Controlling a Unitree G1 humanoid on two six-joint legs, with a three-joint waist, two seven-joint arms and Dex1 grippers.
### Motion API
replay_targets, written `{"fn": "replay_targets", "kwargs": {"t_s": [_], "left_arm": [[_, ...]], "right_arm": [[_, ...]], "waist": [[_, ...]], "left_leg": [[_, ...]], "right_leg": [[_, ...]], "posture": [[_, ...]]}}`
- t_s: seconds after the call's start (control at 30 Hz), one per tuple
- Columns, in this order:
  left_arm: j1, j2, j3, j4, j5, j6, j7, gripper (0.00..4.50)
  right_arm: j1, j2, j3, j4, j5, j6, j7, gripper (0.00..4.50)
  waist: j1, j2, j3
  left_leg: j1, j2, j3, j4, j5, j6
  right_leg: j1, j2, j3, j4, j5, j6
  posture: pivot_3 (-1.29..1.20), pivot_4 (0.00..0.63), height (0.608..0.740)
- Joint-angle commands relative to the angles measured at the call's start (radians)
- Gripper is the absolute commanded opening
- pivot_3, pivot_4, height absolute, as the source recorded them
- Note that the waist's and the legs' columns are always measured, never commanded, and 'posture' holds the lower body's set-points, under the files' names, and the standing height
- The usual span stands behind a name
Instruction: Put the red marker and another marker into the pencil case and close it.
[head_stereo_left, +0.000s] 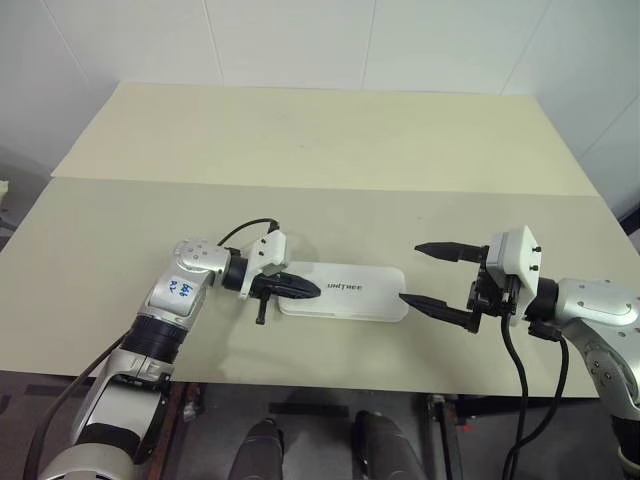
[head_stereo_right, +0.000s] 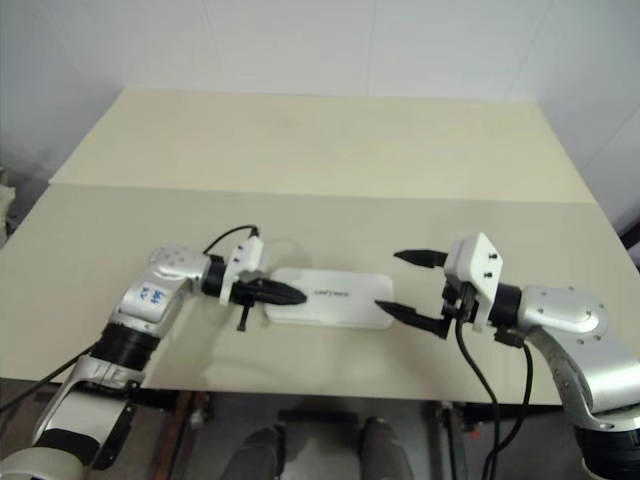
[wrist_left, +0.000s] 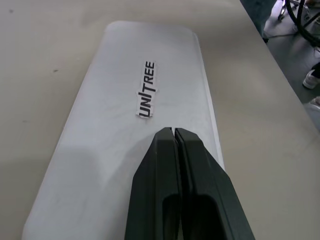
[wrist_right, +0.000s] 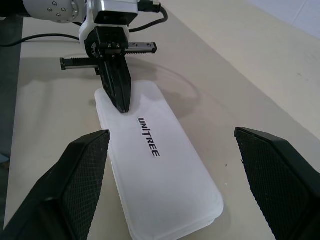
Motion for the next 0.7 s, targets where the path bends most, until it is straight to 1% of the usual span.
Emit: {"fn": "replay_targets", "kwargs": {"t_s": [0.03,0.23,0.3,0.37,0.47,0.53,0.6,0.7], "left_arm": [[0.024,0.020,-0.062,-0.001,0.056,0.049,-0.011,0.01],[0.033,0.017,-0.072,-0.012,0.058,0.035,-0.004,0.01],[0.033,-0.006,-0.029,-0.034,0.005,0.073,0.017,0.01],[0.030,-0.028,0.017,-0.053,-0.042,0.069,0.024,0.01],[0.022,-0.049,0.112,-0.103,-0.133,0.102,0.052,0.01],[0.025,-0.043,0.174,-0.142,-0.192,0.125,0.063,0.01],[0.029,-0.037,0.197,-0.164,-0.216,0.140,0.069,0.01],[0.048,-0.002,0.282,-0.210,-0.295,0.179,0.064,0.01]], "right_arm": [[-0.009,0.009,-0.003,-0.043,0.013,-0.005,-0.016,4.22],[-0.008,0.019,0.003,-0.044,0.011,-0.010,-0.024,4.22],[-0.006,0.020,0.002,-0.042,0.010,-0.013,-0.024,4.22],[-0.008,0.023,0.003,-0.040,0.011,-0.013,-0.027,4.22],[-0.011,0.026,0.003,-0.027,0.007,-0.019,-0.023,4.22],[-0.014,0.026,0.002,-0.013,0.003,-0.026,-0.018,4.22],[-0.015,0.026,0.002,-0.005,0.002,-0.030,-0.015,4.22],[-0.019,0.028,0.004,0.013,-0.003,-0.039,-0.010,4.22]], "waist": [[0.000,0.000,0.000],[0.000,0.001,0.000],[0.000,0.001,0.000],[0.000,0.001,0.000],[0.000,0.000,0.000],[0.000,0.000,0.000],[-0.002,0.000,0.000],[-0.002,0.000,0.000]], "left_leg": [[0.000,0.000,0.000,0.000,0.000,0.000],[0.000,0.000,0.000,0.000,0.000,0.000],[0.000,0.000,0.000,0.000,0.000,0.000],[0.000,0.000,0.000,0.000,0.000,0.000],[-0.001,0.000,0.000,0.000,0.000,0.000],[-0.002,0.000,0.000,0.000,0.000,0.000],[-0.002,0.000,0.000,-0.001,0.000,0.000],[-0.002,0.000,0.000,-0.002,0.000,0.000]], "right_leg": [[0.000,0.000,0.000,0.000,0.000,0.000],[0.000,0.000,0.000,0.000,0.000,0.000],[0.000,0.000,0.000,0.000,0.000,0.000],[0.000,0.000,0.000,0.000,0.000,0.000],[-0.001,0.000,0.000,0.000,0.001,0.001],[-0.002,0.000,0.000,0.000,0.002,0.005],[-0.002,0.000,0.000,0.000,0.005,0.009],[-0.003,0.000,0.000,0.000,0.006,0.012]], "posture": [[0.00,0.150,0.740],[0.00,0.150,0.740],[0.00,0.150,0.740],[0.00,0.150,0.740],[0.00,0.150,0.740],[0.00,0.150,0.740],[0.00,0.150,0.740],[0.00,0.150,0.740]]}}
